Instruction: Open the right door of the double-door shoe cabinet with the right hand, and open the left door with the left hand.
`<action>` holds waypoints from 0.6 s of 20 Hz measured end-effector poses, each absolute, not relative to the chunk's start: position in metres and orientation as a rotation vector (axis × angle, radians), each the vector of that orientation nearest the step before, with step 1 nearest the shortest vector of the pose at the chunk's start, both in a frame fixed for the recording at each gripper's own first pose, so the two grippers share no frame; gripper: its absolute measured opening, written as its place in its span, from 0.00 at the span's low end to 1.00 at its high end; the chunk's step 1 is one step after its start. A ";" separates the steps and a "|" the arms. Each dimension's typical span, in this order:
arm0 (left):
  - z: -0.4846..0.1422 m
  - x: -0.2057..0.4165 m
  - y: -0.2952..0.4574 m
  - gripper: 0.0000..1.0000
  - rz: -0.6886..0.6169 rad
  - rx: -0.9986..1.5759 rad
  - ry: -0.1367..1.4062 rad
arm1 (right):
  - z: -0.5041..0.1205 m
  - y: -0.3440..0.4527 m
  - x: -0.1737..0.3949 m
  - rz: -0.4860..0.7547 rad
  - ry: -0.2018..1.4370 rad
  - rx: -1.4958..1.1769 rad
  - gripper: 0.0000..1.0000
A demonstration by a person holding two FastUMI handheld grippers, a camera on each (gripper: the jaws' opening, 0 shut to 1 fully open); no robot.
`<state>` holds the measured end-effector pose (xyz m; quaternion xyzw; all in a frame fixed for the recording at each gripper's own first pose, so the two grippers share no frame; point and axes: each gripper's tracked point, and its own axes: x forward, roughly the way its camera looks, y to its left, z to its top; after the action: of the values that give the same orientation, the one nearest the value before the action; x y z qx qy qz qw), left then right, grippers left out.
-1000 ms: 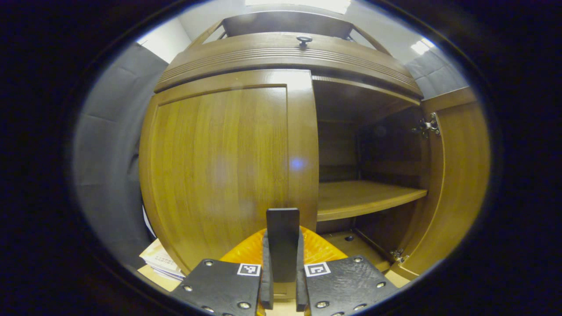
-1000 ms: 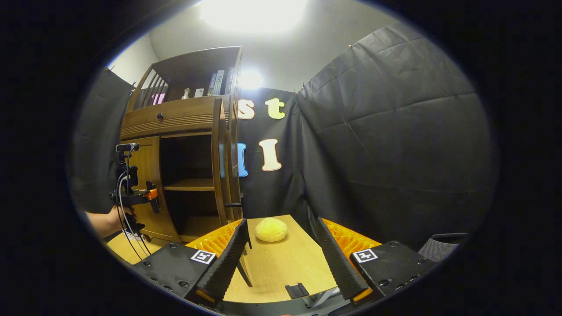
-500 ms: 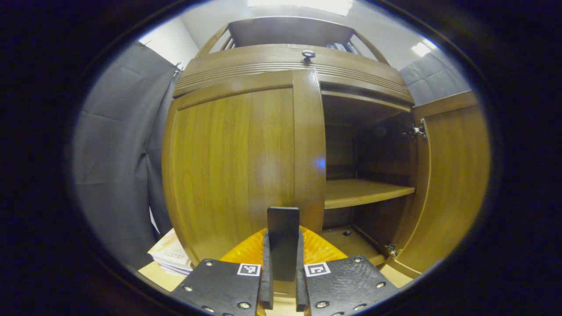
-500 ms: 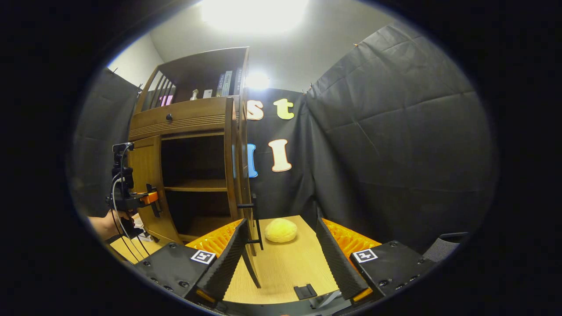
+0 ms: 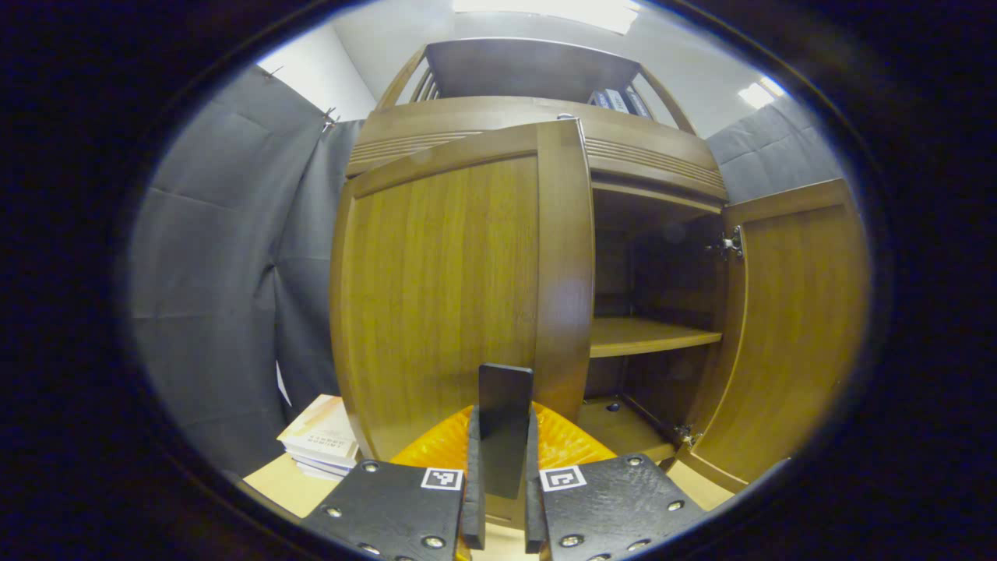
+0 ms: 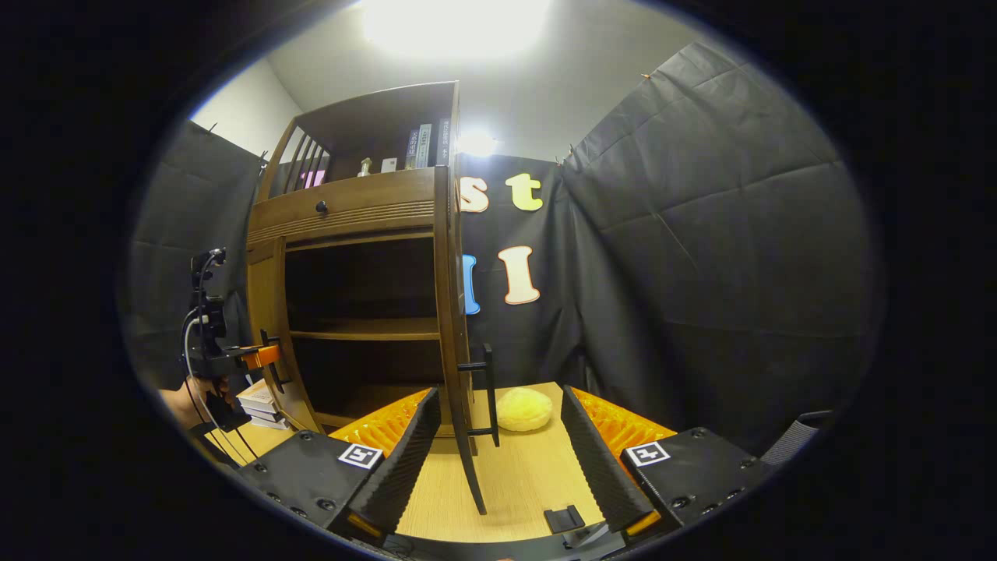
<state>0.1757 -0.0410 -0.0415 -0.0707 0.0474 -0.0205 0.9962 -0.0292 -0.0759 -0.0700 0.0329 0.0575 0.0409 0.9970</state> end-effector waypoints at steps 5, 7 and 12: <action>-0.042 0.178 -0.040 0.24 -0.030 -0.155 0.099 | -0.068 -0.063 -0.026 0.107 0.107 0.061 0.97; -0.043 0.179 -0.040 0.24 -0.028 -0.168 0.106 | -0.067 -0.058 -0.025 0.117 0.105 0.062 0.92; -0.043 0.181 -0.041 0.18 -0.023 -0.172 0.108 | -0.067 -0.041 -0.024 0.136 0.098 0.056 0.97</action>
<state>0.1811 -0.0406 -0.0430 -0.0860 0.0537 -0.0115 0.9948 -0.0239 -0.0412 -0.0667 0.0280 0.0492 0.0681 0.9961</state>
